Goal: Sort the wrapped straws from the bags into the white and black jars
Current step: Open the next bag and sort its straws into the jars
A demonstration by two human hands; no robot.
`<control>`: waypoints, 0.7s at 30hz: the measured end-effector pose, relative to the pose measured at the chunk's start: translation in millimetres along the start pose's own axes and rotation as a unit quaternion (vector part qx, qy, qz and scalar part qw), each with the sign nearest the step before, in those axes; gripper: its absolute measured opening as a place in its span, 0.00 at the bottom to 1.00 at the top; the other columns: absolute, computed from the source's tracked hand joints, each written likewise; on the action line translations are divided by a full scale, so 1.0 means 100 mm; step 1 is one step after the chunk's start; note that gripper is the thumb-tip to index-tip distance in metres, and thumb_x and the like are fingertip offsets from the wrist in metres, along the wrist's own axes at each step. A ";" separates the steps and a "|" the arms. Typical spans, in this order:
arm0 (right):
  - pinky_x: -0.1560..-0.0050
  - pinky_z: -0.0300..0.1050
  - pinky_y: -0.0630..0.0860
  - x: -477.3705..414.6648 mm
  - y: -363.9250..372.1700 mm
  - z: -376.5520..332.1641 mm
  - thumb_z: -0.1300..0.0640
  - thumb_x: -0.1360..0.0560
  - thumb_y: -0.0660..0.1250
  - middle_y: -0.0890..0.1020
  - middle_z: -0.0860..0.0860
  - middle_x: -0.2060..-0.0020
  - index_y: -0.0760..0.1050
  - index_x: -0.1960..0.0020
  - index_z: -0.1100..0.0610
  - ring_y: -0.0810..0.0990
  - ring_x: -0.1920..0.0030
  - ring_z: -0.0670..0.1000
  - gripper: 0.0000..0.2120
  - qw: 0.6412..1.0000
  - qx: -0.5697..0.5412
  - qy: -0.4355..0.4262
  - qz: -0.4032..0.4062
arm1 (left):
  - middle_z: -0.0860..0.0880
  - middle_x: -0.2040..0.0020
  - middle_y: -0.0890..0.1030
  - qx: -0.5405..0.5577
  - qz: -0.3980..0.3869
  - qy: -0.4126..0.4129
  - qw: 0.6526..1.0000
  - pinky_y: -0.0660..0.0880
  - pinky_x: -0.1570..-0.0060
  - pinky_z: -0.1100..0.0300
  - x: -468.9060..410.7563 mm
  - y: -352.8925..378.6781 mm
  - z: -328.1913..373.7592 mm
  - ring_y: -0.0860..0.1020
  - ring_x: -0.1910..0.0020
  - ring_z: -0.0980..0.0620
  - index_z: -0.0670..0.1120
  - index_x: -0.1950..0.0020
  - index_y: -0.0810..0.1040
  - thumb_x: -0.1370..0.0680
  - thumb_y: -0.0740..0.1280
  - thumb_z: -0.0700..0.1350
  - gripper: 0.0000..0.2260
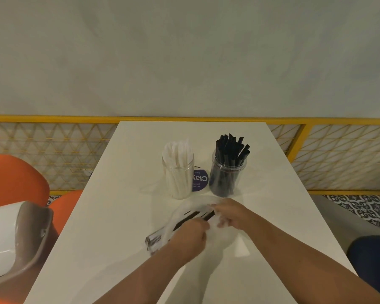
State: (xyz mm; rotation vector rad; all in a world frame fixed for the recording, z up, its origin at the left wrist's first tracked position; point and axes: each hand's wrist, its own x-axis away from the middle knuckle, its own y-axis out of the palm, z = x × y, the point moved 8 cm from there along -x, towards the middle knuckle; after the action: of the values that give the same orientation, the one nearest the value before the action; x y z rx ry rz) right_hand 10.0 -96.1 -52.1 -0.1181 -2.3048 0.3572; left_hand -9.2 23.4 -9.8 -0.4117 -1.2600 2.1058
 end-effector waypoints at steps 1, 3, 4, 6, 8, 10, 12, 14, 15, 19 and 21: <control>0.70 0.39 0.65 0.01 -0.01 0.00 0.53 0.27 0.67 0.73 0.55 0.63 0.73 0.48 0.60 0.73 0.76 0.50 0.13 1.000 0.014 0.003 0.008 | 0.46 0.40 0.77 -0.020 -0.003 -0.059 0.998 0.68 0.42 0.61 -0.04 0.06 -0.17 0.75 0.42 0.48 0.44 0.39 0.76 0.22 0.57 0.38 0.14; 0.77 0.35 0.65 0.06 0.00 -0.02 0.51 0.26 0.67 0.73 0.54 0.58 0.71 0.44 0.60 0.72 0.73 0.49 0.16 0.999 0.044 -0.005 0.016 | 0.46 0.40 0.76 -0.042 0.020 -0.138 0.989 0.69 0.40 0.59 -0.12 0.05 -0.42 0.74 0.41 0.47 0.44 0.39 0.75 0.22 0.57 0.38 0.14; 0.80 0.32 0.64 0.07 0.01 -0.04 0.51 0.25 0.66 0.73 0.53 0.58 0.70 0.43 0.59 0.72 0.72 0.49 0.15 0.998 0.051 -0.016 0.016 | 0.46 0.40 0.76 -0.047 0.027 -0.162 0.985 0.69 0.40 0.58 -0.14 0.04 -0.51 0.75 0.42 0.47 0.44 0.40 0.74 0.22 0.58 0.39 0.13; 0.84 0.29 0.62 0.08 0.04 -0.08 0.52 0.24 0.65 0.72 0.51 0.61 0.70 0.44 0.59 0.71 0.69 0.49 0.14 0.997 0.054 -0.048 0.008 | 0.45 0.40 0.76 -0.051 0.020 -0.192 0.980 0.69 0.39 0.57 -0.18 0.05 -0.63 0.74 0.41 0.46 0.43 0.40 0.73 0.21 0.60 0.45 0.12; 0.82 0.30 0.65 0.08 0.05 -0.12 0.51 0.26 0.67 0.73 0.52 0.59 0.70 0.46 0.59 0.72 0.67 0.49 0.14 0.996 0.061 -0.066 0.005 | 0.46 0.38 0.74 -0.063 -0.010 -0.211 0.975 0.67 0.38 0.56 -0.20 0.09 -0.70 0.71 0.38 0.45 0.44 0.38 0.72 0.22 0.62 0.54 0.18; 0.76 0.35 0.70 0.09 0.05 -0.15 0.53 0.27 0.67 0.73 0.53 0.52 0.70 0.43 0.59 0.73 0.61 0.49 0.16 0.996 0.060 -0.071 0.016 | 0.46 0.37 0.73 -0.053 -0.037 -0.224 0.973 0.66 0.38 0.55 -0.21 0.14 -0.77 0.70 0.37 0.46 0.45 0.36 0.70 0.25 0.64 0.59 0.24; 0.72 0.37 0.71 0.07 0.02 -0.18 0.57 0.25 0.64 0.72 0.53 0.51 0.70 0.40 0.60 0.73 0.58 0.50 0.15 0.995 0.049 -0.079 0.039 | 0.47 0.37 0.72 -0.044 -0.047 -0.218 0.974 0.66 0.37 0.54 -0.20 0.17 -0.78 0.69 0.37 0.47 0.47 0.35 0.68 0.27 0.65 0.62 0.27; 0.68 0.37 0.71 0.06 -0.02 -0.23 0.59 0.24 0.61 0.72 0.53 0.56 0.72 0.46 0.62 0.72 0.61 0.49 0.09 0.990 0.056 -0.109 0.068 | 0.49 0.34 0.72 -0.044 -0.044 -0.203 0.977 0.65 0.36 0.54 -0.18 0.19 -0.76 0.69 0.35 0.47 0.48 0.33 0.65 0.28 0.66 0.63 0.30; 0.64 0.38 0.70 0.05 -0.04 -0.25 0.60 0.23 0.60 0.72 0.53 0.59 0.72 0.51 0.62 0.72 0.61 0.49 0.05 0.986 0.070 -0.124 0.085 | 0.49 0.32 0.71 -0.042 -0.039 -0.197 0.979 0.63 0.34 0.54 -0.16 0.19 -0.74 0.69 0.34 0.48 0.49 0.30 0.63 0.28 0.66 0.62 0.31; 0.54 0.40 0.67 0.03 -0.09 -0.30 0.61 0.23 0.57 0.76 0.58 0.55 0.73 0.54 0.64 0.72 0.55 0.51 0.07 0.966 0.134 -0.162 0.149 | 0.49 0.33 0.71 -0.073 -0.029 -0.160 0.984 0.64 0.34 0.55 -0.11 0.20 -0.66 0.70 0.34 0.48 0.51 0.30 0.62 0.25 0.64 0.56 0.26; 0.55 0.41 0.68 0.05 -0.10 -0.33 0.62 0.23 0.57 0.77 0.60 0.55 0.74 0.50 0.67 0.72 0.56 0.51 0.10 0.959 0.151 -0.178 0.161 | 0.49 0.35 0.72 -0.087 -0.023 -0.152 0.984 0.66 0.36 0.56 -0.11 0.19 -0.63 0.71 0.36 0.48 0.50 0.32 0.64 0.25 0.64 0.56 0.24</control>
State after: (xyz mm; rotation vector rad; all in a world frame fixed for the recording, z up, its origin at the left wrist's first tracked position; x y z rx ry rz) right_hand 30.4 -97.5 -24.2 -0.2976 -2.5503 0.9611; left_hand 27.0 51.7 -58.1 -0.1329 -1.6190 2.0822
